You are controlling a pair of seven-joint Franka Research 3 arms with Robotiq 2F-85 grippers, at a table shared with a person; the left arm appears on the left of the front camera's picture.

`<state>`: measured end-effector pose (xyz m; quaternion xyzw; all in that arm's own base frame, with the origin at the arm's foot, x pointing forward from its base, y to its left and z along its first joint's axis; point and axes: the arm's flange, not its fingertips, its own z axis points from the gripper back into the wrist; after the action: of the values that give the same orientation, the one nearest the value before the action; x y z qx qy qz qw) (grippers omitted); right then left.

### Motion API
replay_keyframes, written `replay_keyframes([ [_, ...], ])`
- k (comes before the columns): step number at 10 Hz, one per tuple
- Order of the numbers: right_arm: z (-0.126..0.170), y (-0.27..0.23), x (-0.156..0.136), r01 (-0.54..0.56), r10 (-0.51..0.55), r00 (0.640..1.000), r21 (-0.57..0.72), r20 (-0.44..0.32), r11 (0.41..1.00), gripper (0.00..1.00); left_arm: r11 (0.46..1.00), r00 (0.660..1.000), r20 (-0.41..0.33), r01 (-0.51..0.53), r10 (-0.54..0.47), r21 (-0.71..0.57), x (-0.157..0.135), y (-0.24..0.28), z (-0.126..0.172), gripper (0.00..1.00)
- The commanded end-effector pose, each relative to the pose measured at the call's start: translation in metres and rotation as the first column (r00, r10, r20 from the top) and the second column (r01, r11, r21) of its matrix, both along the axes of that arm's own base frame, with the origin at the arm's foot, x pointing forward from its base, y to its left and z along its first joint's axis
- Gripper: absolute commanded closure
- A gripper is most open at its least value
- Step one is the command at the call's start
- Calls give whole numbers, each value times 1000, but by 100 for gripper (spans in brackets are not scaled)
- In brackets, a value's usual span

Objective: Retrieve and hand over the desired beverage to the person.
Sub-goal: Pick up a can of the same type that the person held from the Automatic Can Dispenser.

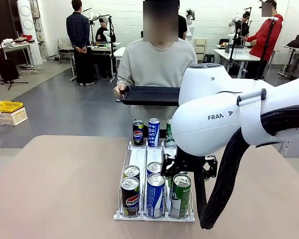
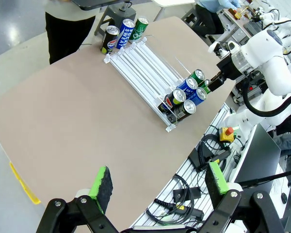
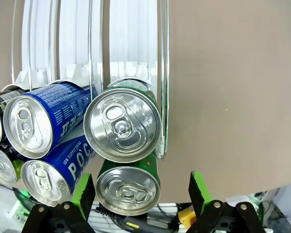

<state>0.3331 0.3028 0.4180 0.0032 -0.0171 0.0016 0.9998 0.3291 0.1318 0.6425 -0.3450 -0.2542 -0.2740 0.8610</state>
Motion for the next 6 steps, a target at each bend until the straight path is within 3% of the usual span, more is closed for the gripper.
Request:
replay_keyframes([
  [1, 0, 2, 6, -28, 28, 1000, 8, 6, 1000, 0, 1000, 1000, 15, 17, -16, -16, 1, 1, 1, 0],
  [5, -2, 2, 6, -66, 66, 998, 21, 11, 998, 0, 1000, 1000, 15, 17, -16, -16, 1, 1, 1, 0],
  [6, -2, 1, 5, -92, 91, 996, 17, 24, 996, 59, 1000, 1000, 15, 17, -16, -16, 1, 1, 1, 0],
])
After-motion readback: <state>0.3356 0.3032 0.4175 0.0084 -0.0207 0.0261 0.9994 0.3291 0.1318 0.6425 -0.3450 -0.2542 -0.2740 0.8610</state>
